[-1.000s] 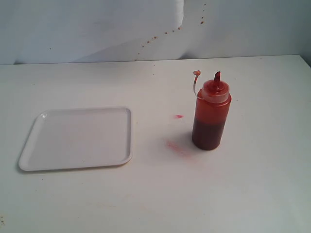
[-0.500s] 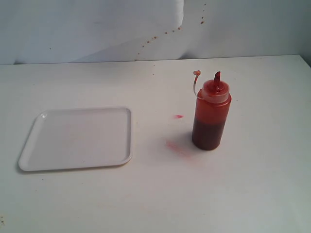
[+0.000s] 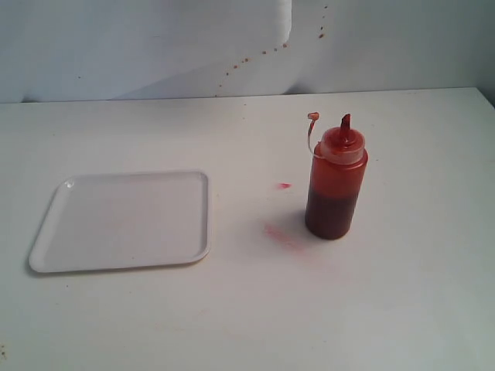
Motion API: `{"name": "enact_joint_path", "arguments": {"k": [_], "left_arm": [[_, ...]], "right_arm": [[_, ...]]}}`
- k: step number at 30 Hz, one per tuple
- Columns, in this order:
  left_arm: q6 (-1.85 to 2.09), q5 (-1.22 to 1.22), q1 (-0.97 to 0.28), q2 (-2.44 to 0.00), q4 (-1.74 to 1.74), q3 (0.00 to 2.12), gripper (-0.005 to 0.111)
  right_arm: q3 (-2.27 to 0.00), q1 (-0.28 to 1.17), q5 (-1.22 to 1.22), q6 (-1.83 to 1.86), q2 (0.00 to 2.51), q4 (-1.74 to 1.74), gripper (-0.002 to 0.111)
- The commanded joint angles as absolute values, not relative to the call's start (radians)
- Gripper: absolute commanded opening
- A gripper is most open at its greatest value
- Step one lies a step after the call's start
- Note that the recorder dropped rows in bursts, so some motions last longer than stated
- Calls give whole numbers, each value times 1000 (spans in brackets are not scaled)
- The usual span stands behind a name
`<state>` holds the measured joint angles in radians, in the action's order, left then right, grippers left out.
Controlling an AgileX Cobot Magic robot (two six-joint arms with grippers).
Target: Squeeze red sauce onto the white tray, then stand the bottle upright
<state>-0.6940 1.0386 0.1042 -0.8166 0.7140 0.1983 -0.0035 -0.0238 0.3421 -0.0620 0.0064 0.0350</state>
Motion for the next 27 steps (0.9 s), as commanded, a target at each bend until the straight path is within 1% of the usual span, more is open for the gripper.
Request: {"name": "enact_joint_path", "arguments": {"k": [1, 5, 7, 10, 14, 20, 22, 24, 25, 27], "left_arm": [[-708, 1221, 99, -1314, 1052, 343, 0], [-706, 1221, 4, -1694, 1259, 531, 0], [-706, 1221, -60, -1865, 1291, 627, 0], [-706, 1221, -145, -2055, 1295, 760, 0], [-706, 1221, -227, -2215, 1297, 946, 0], [-709, 1221, -294, -2302, 1297, 1148, 6], [-709, 1221, -312, -2311, 1297, 1187, 10], [-709, 1205, -337, -2317, 1297, 1212, 17], [-709, 1154, -353, -2320, 1297, 1222, 24], [-709, 1072, -383, -2322, 1283, 1236, 42]], "right_arm": [[0, -19, 341, -60, 0, 29, 0], [0, -19, 341, -60, 0, 29, 0], [0, -19, 341, -60, 0, 29, 0], [0, -19, 341, -60, 0, 29, 0], [0, -19, 341, -60, 0, 29, 0], [0, -19, 341, -60, 0, 29, 0], [0, -19, 341, -60, 0, 29, 0], [0, -19, 341, -60, 0, 29, 0], [0, -19, 341, -60, 0, 29, 0], [0, -19, 341, -60, 0, 29, 0]]}}
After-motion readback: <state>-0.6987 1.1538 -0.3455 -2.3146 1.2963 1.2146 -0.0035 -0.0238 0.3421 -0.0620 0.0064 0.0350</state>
